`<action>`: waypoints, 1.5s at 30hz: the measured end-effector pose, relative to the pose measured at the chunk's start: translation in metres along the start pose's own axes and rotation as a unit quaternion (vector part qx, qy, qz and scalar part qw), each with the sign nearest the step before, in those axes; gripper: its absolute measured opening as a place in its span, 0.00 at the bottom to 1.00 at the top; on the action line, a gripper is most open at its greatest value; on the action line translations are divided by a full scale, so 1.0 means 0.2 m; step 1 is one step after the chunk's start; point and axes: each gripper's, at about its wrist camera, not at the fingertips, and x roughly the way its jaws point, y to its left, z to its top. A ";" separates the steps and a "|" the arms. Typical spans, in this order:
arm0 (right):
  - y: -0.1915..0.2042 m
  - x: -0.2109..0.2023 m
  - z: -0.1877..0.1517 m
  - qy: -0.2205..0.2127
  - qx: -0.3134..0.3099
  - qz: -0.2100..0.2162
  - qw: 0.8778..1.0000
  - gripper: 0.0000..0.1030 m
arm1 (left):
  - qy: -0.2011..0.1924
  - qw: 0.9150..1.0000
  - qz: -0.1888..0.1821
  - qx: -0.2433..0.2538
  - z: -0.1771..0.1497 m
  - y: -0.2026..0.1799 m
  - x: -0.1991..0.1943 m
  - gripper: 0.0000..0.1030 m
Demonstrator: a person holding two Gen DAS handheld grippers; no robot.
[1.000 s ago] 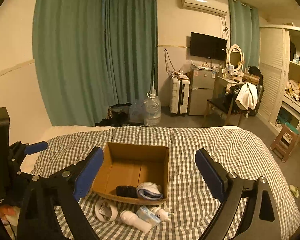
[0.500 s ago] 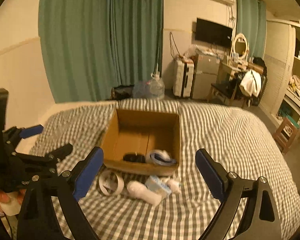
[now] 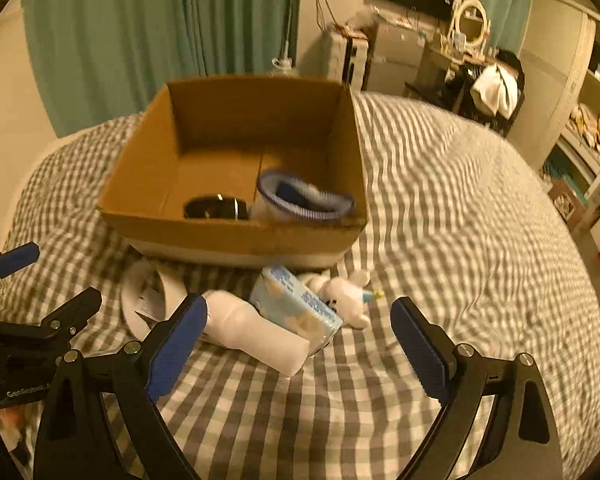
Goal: Organize objects
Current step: 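Grasp the white tape roll with the left gripper and lift it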
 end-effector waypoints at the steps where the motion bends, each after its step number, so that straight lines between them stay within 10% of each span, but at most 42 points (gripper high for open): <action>1: 0.00 0.03 -0.01 0.006 0.004 0.002 1.000 0.91 | 0.003 1.000 -0.006 0.002 0.00 -0.01 0.01 0.99; 29: -0.02 0.19 -0.10 0.030 0.039 -0.007 0.999 0.91 | 0.135 0.987 -0.051 0.065 -0.04 -0.19 0.51 0.88; 45: 0.04 0.14 -0.10 0.006 0.014 -0.004 1.000 0.91 | 0.073 0.996 -0.034 0.030 -0.04 -0.08 0.18 0.82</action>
